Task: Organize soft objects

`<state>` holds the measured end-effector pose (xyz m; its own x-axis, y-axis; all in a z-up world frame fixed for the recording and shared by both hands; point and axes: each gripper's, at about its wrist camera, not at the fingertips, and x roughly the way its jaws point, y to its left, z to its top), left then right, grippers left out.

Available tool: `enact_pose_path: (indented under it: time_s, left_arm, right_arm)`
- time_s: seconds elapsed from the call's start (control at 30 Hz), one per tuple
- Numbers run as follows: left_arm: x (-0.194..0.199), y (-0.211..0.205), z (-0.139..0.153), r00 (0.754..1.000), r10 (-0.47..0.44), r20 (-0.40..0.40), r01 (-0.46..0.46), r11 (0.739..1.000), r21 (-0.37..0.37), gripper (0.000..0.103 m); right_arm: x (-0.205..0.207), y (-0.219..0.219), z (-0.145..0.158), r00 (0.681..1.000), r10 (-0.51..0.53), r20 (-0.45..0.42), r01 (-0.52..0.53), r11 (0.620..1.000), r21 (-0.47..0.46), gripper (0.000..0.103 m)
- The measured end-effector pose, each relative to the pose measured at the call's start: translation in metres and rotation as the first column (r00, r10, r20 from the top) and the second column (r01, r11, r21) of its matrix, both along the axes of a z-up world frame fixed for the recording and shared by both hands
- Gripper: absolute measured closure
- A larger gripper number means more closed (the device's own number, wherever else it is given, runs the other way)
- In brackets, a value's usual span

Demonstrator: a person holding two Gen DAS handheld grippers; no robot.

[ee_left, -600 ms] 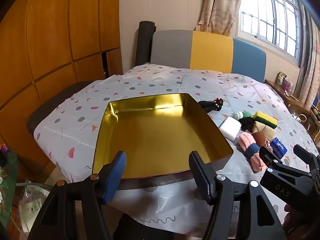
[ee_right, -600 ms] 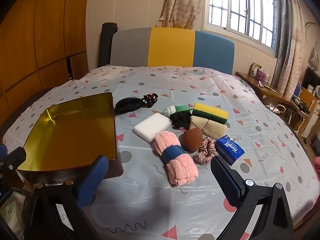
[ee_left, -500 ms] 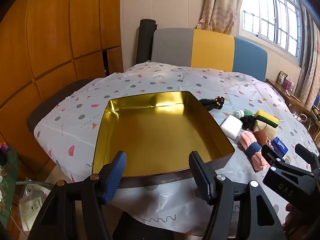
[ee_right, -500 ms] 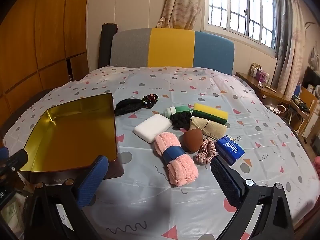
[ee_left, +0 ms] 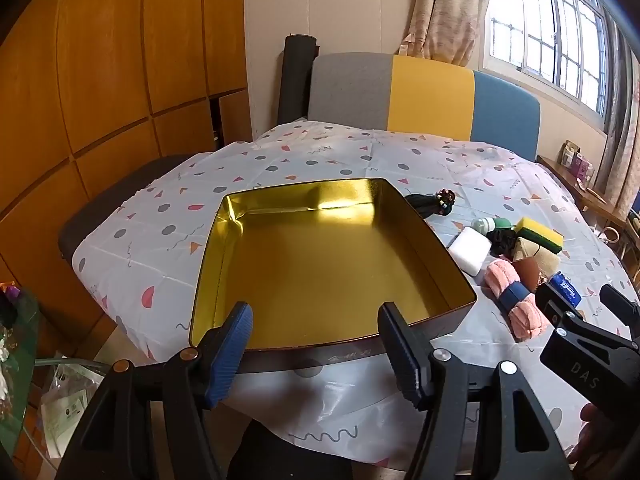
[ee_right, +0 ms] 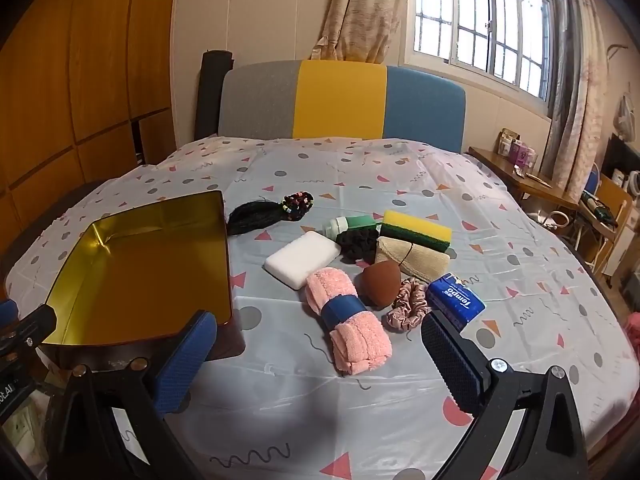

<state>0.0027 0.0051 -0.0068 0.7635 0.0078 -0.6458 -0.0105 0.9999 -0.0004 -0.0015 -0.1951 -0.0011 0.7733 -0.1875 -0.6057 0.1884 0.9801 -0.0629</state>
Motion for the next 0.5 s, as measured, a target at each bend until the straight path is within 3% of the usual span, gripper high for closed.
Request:
enact_pose_path:
  time_s: [0.5]
  left_arm:
    - [-0.0004, 0.0008, 0.0004, 1.000, 0.003, 0.002, -0.003, 1.000, 0.007, 0.037]
  right_arm:
    - [-0.0016, -0.0014, 0.0001, 1.000, 0.001, 0.010, -0.001, 1.000, -0.006, 0.000]
